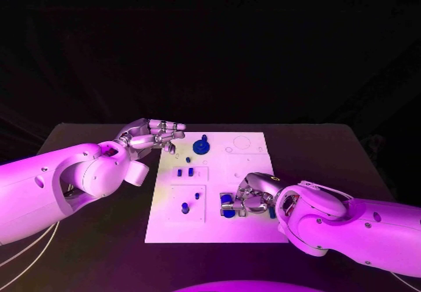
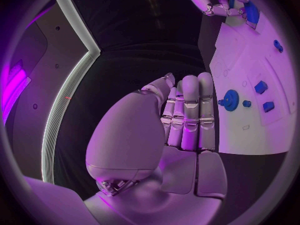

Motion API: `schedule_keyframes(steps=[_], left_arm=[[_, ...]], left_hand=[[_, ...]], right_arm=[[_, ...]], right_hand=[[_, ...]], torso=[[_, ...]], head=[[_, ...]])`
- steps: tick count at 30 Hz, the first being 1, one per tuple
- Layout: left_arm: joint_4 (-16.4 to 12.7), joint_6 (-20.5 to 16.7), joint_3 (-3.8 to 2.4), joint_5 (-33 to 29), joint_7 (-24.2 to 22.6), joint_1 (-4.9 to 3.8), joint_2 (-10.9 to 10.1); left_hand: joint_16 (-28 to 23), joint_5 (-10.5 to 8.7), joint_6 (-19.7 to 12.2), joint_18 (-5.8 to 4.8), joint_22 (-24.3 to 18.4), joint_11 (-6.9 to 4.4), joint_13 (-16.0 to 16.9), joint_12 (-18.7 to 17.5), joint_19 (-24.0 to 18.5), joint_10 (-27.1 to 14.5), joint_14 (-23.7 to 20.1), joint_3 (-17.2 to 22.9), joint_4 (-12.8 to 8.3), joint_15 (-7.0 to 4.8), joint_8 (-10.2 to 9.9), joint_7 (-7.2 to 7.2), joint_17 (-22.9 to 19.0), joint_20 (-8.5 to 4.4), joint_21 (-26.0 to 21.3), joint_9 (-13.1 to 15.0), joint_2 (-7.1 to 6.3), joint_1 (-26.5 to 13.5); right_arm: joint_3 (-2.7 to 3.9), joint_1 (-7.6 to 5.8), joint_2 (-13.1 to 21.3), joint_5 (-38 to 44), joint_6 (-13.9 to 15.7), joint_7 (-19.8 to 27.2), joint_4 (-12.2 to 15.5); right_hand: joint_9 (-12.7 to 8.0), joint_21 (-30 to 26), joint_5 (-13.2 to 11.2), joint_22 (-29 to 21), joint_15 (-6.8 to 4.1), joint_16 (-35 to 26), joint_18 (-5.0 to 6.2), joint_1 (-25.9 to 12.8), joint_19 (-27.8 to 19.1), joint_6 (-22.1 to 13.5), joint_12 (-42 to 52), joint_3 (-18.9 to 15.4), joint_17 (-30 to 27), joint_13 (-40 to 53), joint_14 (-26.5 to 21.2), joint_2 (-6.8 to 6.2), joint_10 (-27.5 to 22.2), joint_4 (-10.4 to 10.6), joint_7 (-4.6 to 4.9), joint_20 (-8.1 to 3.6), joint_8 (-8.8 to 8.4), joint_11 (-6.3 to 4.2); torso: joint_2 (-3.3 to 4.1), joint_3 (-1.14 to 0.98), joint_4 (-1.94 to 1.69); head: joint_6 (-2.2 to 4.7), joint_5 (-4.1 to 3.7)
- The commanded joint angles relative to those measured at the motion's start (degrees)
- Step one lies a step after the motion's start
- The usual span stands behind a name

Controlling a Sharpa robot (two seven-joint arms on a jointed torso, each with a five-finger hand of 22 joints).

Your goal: Assemble the parts on the task board

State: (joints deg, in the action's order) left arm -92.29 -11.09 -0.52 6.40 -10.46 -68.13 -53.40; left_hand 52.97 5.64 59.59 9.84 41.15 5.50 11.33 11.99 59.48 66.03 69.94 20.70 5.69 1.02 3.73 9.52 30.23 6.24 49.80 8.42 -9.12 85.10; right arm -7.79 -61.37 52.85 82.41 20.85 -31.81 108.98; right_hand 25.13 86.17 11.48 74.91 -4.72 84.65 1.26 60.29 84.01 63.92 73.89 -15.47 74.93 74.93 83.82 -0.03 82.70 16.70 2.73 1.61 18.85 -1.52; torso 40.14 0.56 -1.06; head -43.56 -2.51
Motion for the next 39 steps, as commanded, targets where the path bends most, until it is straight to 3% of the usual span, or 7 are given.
schedule_keyframes(steps=[1,9,17,26,32,35,39], left_arm=[[-0.2,0.77,-0.04,-0.21,-0.3,-0.03,0.14],[-0.17,0.84,-0.03,-0.21,-0.28,-0.03,0.14],[-0.12,0.81,-0.03,-0.21,-0.24,-0.02,-0.02],[-0.02,0.92,-0.02,-0.21,-0.22,-0.02,0.06],[-0.03,0.85,-0.02,-0.21,-0.09,-0.02,0.01],[-0.01,0.85,-0.02,-0.21,0.01,-0.02,0.05],[-0.02,0.87,-0.01,-0.21,0.02,-0.02,0.11]], left_hand=[[-0.37,0.13,-0.39,0.73,-0.05,-0.09,0.05,0.24,-0.54,-0.3,-0.52,-0.34,0.08,-0.03,0.11,0.18,-0.09,-0.02,-0.33,-0.08,-0.02,-0.5],[-0.37,0.13,-0.39,0.73,-0.05,-0.09,0.05,0.24,-0.54,-0.3,-0.52,-0.34,0.08,-0.03,0.11,0.18,-0.09,-0.02,-0.33,-0.08,-0.02,-0.5],[-0.37,0.13,-0.39,0.73,-0.05,-0.09,0.05,0.24,-0.54,-0.3,-0.52,-0.34,0.08,-0.03,0.11,0.18,-0.09,-0.02,-0.33,-0.08,-0.02,-0.5],[-0.37,0.13,-0.39,0.73,-0.05,-0.09,0.05,0.24,-0.54,-0.3,-0.52,-0.34,0.08,-0.03,0.11,0.18,-0.09,-0.02,-0.33,-0.08,-0.02,-0.5],[-0.39,0.15,-0.42,0.73,-0.1,-0.09,0.08,0.29,-0.55,-0.35,-0.55,-0.36,0.06,-0.03,0.13,0.18,-0.12,0.0,-0.41,-0.1,0.07,-0.45],[-0.4,0.16,-0.42,0.74,-0.13,-0.08,0.1,0.33,-0.54,-0.38,-0.56,-0.35,0.12,-0.02,0.15,0.19,-0.14,0.01,-0.46,-0.11,0.22,-0.48],[-0.4,0.16,-0.42,0.74,-0.13,-0.08,0.1,0.33,-0.54,-0.38,-0.56,-0.35,0.12,-0.02,0.15,0.19,-0.14,0.01,-0.46,-0.11,0.22,-0.48]], right_arm=[[0.01,-0.01,0.16,2.29,-0.14,-1.14,0.16],[0.03,-0.02,1.12,3.25,1.09,-0.47,1.41],[0.05,-0.01,3.23,3.44,2.23,2.42,3.53],[0.05,0.0,3.89,3.37,1.72,3.04,3.33],[0.04,0.01,3.23,3.23,1.5,2.79,2.5],[0.04,0.07,2.56,3.09,1.23,2.68,1.98],[0.03,0.16,1.73,4.0,0.47,2.46,1.39]], right_hand=[[0.2,-0.23,-1.3,13.89,-0.1,-0.33,-0.35,-1.07,4.25,-0.54,-0.3,0.92,4.02,2.26,3.99,-1.1,-0.23,0.2,-0.06,0.04,-0.02,0.18],[0.41,0.0,-0.33,13.96,-0.11,-0.25,-0.4,-0.97,4.35,-0.55,-0.1,2.17,4.21,2.55,4.05,-0.88,-0.06,0.09,-0.1,0.05,0.18,0.13],[0.98,1.19,2.44,14.31,-0.33,0.29,-0.67,4.93,4.87,-0.27,1.64,3.48,5.21,4.18,4.28,-0.09,0.99,-0.62,-0.44,-0.12,0.84,-0.17],[1.26,1.58,3.29,14.43,-0.47,0.5,-0.75,7.25,5.04,-0.11,2.54,3.66,5.6,5.0,4.36,0.61,1.49,-0.72,-0.62,-0.25,1.19,-0.33],[1.38,1.49,3.69,14.4,-0.52,0.47,-0.73,8.08,5.0,-0.1,2.62,3.82,5.55,5.13,4.34,1.47,1.56,-0.56,-0.67,-0.31,1.33,-0.39],[1.4,1.38,3.71,14.37,-0.53,0.43,-0.71,8.41,4.95,-0.15,2.61,3.88,5.49,5.15,4.33,1.75,1.56,-0.57,-0.68,-0.32,1.35,-0.4],[1.58,1.27,1.61,14.33,-0.59,0.39,-0.68,11.74,4.9,-0.35,2.43,3.87,5.43,5.15,4.3,0.89,1.48,-2.31,-0.68,-0.38,1.5,-0.41]], torso=[[0.0,-0.04,0.03],[-0.04,-0.03,0.03],[0.0,0.0,0.08],[-0.02,0.0,-0.05],[0.03,0.01,-0.01],[-0.01,0.02,0.01],[-0.02,0.0,-0.02]], head=[[0.0,0.01],[-0.01,-0.13],[-0.15,-0.08],[-0.24,-0.25],[0.09,-0.37],[-0.11,-0.3],[-0.25,-0.22]])
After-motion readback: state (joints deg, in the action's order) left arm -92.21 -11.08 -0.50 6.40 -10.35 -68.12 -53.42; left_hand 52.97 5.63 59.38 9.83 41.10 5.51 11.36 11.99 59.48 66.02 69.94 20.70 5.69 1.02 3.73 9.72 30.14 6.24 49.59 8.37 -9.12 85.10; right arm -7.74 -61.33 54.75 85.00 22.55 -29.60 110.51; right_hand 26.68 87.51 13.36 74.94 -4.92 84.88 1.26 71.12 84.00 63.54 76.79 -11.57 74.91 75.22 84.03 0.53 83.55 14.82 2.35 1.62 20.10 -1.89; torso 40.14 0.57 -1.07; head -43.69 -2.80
